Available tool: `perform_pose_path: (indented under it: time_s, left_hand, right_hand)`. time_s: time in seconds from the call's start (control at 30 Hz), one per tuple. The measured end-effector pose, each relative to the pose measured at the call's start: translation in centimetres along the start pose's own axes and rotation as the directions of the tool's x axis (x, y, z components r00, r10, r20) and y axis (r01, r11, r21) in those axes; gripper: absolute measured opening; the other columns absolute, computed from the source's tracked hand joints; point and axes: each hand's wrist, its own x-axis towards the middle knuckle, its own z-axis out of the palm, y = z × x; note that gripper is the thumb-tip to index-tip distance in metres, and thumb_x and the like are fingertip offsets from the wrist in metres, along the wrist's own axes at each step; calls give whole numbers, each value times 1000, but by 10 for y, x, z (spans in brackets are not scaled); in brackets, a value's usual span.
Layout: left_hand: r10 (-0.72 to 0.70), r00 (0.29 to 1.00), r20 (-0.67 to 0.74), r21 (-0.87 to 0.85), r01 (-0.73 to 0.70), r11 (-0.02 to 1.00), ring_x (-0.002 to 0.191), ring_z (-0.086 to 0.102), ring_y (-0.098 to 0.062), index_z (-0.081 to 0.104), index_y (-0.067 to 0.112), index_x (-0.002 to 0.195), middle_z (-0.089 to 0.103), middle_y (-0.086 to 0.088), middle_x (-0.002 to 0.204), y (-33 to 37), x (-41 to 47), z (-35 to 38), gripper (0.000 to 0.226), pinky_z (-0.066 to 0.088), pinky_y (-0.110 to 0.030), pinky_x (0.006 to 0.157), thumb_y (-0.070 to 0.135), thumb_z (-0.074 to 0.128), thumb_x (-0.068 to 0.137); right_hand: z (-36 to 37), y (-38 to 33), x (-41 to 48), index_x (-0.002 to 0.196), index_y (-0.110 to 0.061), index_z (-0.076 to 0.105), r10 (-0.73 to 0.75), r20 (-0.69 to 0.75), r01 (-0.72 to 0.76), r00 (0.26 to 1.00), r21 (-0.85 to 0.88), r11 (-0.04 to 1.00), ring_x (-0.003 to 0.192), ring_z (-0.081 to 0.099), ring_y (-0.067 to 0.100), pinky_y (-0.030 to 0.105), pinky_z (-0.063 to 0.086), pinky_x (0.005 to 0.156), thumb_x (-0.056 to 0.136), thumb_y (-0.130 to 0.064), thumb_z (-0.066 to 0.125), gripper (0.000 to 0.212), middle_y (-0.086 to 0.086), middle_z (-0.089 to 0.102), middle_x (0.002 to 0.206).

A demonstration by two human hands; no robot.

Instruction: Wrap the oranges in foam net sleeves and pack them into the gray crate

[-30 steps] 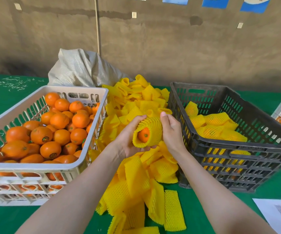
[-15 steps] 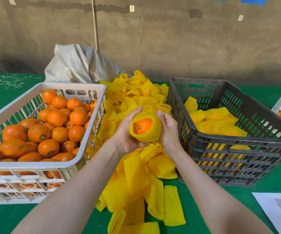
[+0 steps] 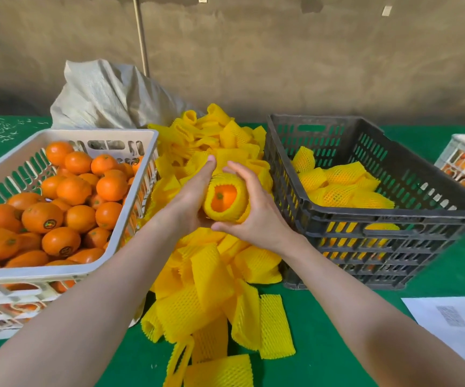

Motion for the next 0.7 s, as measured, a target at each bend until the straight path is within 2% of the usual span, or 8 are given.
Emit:
perform_pose_path:
  time_s: [0.1, 0.2, 0.27, 0.33, 0.4, 0.53, 0.6, 0.7]
  left_hand:
    - [51, 995, 90, -3, -51, 999, 82, 71, -17, 59, 28, 96, 74, -3, 89, 1, 2, 7, 45, 57, -32, 65, 64, 32, 92]
    - [48, 980, 195, -49, -39, 998, 78, 72, -18, 66, 26, 101, 75, -3, 93, 3, 3, 10, 60, 58, -29, 58, 68, 25, 90]
    - [45, 988, 147, 0, -45, 999, 59, 67, -23, 64, 23, 106, 71, -6, 88, 2, 4, 16, 59, 52, -26, 48, 66, 25, 92]
    - [113, 994, 10, 66, -113, 991, 42, 57, -20, 58, 19, 102, 62, -7, 86, -2, 6, 24, 40, 44, -23, 41, 51, 34, 99]
    - [224, 972, -72, 99, -216, 971, 38, 55, -16, 53, 17, 105, 56, -8, 92, -8, 9, 32, 21, 41, -20, 39, 33, 40, 102]
    - [334, 937, -101, 154, -318, 936, 48, 57, -15, 52, 15, 115, 58, -6, 83, -11, 17, 63, 24, 45, -20, 40, 23, 31, 104]
    - [347, 931, -114, 220, -317, 923, 62, 59, -20, 51, 16, 113, 59, -6, 90, -6, 26, 83, 25, 50, -24, 48, 25, 29, 105]
    - [440, 896, -56, 459, -368, 809, 109, 57, -29, 47, 10, 129, 56, -13, 125, -10, 41, 114, 34, 47, -35, 90, 28, 33, 103]
  right_hand:
    - [0, 1, 3, 133, -10, 40, -60, -75, 55, 995, -60, 997, 135, 34, 18, 19, 29, 110, 64, -25, 86, 84, 11, 38, 142]
    - [-8, -4, 8, 125, -15, 46, -9, -211, 13, 977, 16, 1000, 119, 48, 11, 23, 43, 98, 63, -25, 84, 73, -1, 50, 126]
    - [-15, -8, 14, 121, -21, 44, 82, -331, -37, 940, 140, 989, 105, 53, 4, 20, 48, 88, 64, -27, 80, 67, -13, 51, 113]
    - [-25, -7, 19, 120, -19, 43, 162, -396, -61, 904, 256, 965, 102, 54, 1, 18, 48, 84, 65, -26, 77, 66, -14, 52, 110]
    - [-34, -2, 21, 120, -18, 45, 213, -382, -92, 899, 311, 946, 102, 56, 6, 20, 49, 84, 65, -29, 76, 64, -11, 55, 110]
    - [-49, 10, 22, 115, -29, 45, 231, -358, -119, 905, 309, 944, 99, 57, 2, 18, 50, 80, 62, -40, 78, 63, -16, 56, 106]
    - [-65, 18, 27, 113, -31, 44, 265, -398, -125, 878, 344, 931, 95, 57, -3, 14, 48, 77, 58, -43, 78, 66, -15, 55, 105]
    - [-104, 39, 37, 108, -27, 46, 391, -471, -237, 791, 353, 905, 90, 58, 2, 15, 48, 74, 60, -34, 82, 60, -10, 56, 100]
